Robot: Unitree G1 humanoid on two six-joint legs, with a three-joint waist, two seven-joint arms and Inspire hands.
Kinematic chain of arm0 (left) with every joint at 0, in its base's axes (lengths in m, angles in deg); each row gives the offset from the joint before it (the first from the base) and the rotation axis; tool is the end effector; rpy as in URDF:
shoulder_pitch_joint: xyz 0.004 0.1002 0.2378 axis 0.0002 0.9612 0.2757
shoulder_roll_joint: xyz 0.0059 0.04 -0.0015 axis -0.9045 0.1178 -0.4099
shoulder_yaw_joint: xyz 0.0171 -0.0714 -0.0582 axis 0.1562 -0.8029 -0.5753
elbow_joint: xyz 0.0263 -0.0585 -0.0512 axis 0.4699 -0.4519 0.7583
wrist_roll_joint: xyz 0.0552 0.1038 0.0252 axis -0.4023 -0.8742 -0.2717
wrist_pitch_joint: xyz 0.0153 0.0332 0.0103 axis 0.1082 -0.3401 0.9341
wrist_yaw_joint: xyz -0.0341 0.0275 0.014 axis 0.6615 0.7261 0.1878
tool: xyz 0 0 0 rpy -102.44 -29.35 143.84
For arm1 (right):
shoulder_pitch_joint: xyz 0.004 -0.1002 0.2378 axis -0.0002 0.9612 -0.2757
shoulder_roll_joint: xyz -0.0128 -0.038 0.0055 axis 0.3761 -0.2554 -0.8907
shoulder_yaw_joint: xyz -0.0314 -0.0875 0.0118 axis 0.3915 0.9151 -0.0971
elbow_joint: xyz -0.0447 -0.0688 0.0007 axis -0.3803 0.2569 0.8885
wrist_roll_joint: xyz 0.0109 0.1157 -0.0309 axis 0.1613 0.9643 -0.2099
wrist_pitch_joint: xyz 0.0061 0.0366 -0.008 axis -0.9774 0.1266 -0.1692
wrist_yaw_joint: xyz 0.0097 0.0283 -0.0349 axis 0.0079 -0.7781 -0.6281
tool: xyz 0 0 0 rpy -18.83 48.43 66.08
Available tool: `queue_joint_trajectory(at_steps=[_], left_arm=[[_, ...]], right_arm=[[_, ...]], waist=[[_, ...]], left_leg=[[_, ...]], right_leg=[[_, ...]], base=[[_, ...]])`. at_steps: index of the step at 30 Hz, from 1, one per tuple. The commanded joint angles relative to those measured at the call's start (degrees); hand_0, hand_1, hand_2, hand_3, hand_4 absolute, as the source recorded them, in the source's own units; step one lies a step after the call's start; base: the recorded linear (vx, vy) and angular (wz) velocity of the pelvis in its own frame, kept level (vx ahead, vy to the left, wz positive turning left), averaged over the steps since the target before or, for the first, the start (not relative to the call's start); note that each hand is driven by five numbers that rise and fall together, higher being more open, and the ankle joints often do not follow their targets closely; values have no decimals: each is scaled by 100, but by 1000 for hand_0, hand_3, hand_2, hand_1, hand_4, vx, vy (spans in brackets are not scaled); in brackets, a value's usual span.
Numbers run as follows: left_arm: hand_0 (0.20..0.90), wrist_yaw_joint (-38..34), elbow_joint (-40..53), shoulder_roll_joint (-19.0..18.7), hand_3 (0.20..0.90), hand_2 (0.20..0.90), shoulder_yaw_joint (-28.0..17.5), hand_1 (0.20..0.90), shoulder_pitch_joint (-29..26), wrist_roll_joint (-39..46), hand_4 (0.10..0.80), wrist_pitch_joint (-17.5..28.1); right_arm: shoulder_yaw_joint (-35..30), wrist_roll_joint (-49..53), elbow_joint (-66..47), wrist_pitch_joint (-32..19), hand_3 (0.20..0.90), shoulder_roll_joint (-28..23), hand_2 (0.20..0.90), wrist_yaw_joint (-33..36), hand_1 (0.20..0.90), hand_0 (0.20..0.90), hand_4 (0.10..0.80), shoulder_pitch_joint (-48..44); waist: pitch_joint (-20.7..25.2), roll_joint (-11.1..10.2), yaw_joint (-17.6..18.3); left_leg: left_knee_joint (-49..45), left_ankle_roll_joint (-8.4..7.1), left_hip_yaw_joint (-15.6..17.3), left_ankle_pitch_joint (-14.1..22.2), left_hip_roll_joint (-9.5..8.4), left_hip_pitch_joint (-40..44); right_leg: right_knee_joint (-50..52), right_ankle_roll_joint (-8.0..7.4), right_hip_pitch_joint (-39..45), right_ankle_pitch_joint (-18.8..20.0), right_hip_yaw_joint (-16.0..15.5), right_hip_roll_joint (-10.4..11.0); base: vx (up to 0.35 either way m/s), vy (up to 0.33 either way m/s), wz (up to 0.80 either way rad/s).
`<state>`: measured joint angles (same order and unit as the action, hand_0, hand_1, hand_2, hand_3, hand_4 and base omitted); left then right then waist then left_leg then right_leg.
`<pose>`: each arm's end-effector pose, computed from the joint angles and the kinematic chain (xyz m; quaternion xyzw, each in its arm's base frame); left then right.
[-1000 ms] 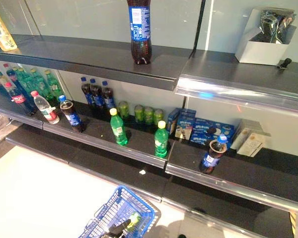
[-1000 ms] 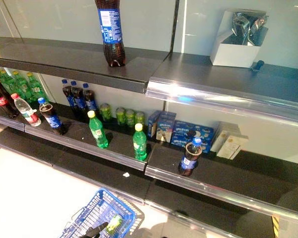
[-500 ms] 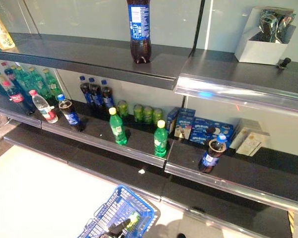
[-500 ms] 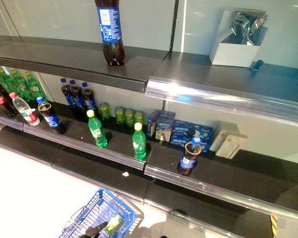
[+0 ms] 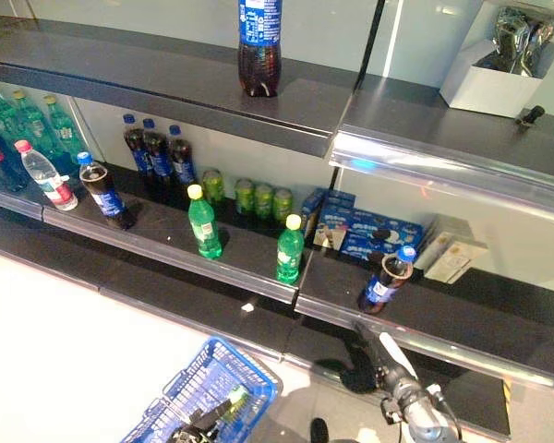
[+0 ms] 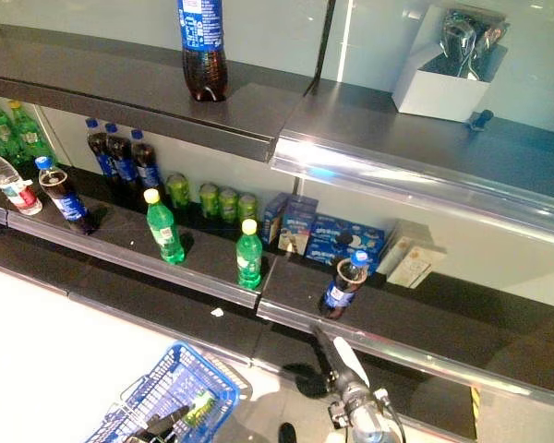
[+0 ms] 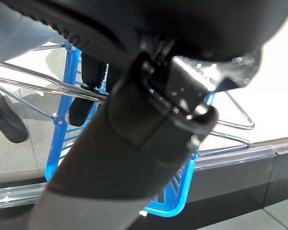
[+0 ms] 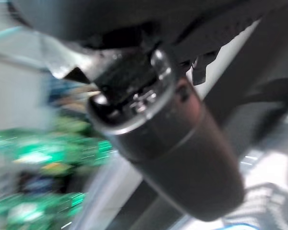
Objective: Pick up the drink and place into the basket.
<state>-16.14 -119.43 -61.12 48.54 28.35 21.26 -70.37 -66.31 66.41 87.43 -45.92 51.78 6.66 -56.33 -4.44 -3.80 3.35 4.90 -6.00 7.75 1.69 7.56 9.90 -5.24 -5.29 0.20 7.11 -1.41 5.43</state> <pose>0.0711 0.2109 -0.1275 -0.2530 0.4939 0.3183 0.7686 0.1467 -0.1903 -0.0294 -0.3163 0.1482 0.1263 0.9284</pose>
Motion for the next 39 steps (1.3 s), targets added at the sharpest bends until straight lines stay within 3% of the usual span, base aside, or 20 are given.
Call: queue_joint_trajectory(at_steps=[1, 5, 13, 20, 32, 35, 39], left_arm=[[300, -7, -18, -330, 200, 300, -25, 300, 331, -365, 100, 224], [300, -4, 68, -246, 200, 300, -81, 300, 449, -409, 100, 221], [300, 111, -18, -92, 200, 300, -171, 300, 597, -415, 100, 324], [300, 140, -30, -48, 200, 300, -149, 300, 582, -312, 100, 283], [300, -17, 315, -28, 200, 300, -8, 300, 736, -131, 100, 111], [300, -133, 482, -17, 200, 300, 98, 300, 774, -60, 100, 74], [300, -296, 721, -35, 200, 300, 266, 300, 726, 64, 100, 11]], right_arm=[[-540, 32, -1227, -821, 900, -322, 900, 172, 900, 900, 800, -164], [-953, 41, -2024, -1042, 900, -447, 900, 398, 900, 900, 800, -93], [-1868, 0, -3121, -1486, 900, -493, 900, 1515, 900, 900, 800, 28], [-2265, -94, -3328, -1431, 900, -543, 900, 2466, 900, 900, 800, 68], [-2083, 665, -2996, -1132, 900, -501, 900, 2234, 900, 900, 800, 240], [-1903, 1341, -2798, -1146, 900, -385, 900, 2054, 900, 900, 800, 236], [-1640, 1464, -2528, -1259, 900, -271, 900, 2043, 900, 900, 800, 66]], waist=[[-68, -157, 83], [-27, -126, 128], [89, -44, 292], [130, 17, 414], [18, 46, 452], [-96, 54, 439], [-302, 67, 413]], left_leg=[[10, 170, 14, -33, 33, -201], [10, 184, 46, -9, 24, -189], [10, 218, 188, 81, 41, -113], [10, 227, 306, 112, 46, -92], [10, 256, 347, 100, 33, -81], [-86, 283, 338, 90, 1, -105], [-556, 305, 287, 188, -53, -363]], right_leg=[[24, -486, 202, -43, 158, 391], [24, -502, 183, -59, 212, 400], [24, -528, 165, -113, 341, 423], [24, -542, 109, -121, 460, 422], [66, -521, 50, -118, 498, 421], [148, -475, 20, -136, 502, 414], [437, -392, -168, -202, 487, 403]], base=[[14, 40, -6], [11, 54, -10], [11, 52, -7], [-2, 42, -11], [5, 4, -3], [10, -33, -7], [-46, -46, -3]])
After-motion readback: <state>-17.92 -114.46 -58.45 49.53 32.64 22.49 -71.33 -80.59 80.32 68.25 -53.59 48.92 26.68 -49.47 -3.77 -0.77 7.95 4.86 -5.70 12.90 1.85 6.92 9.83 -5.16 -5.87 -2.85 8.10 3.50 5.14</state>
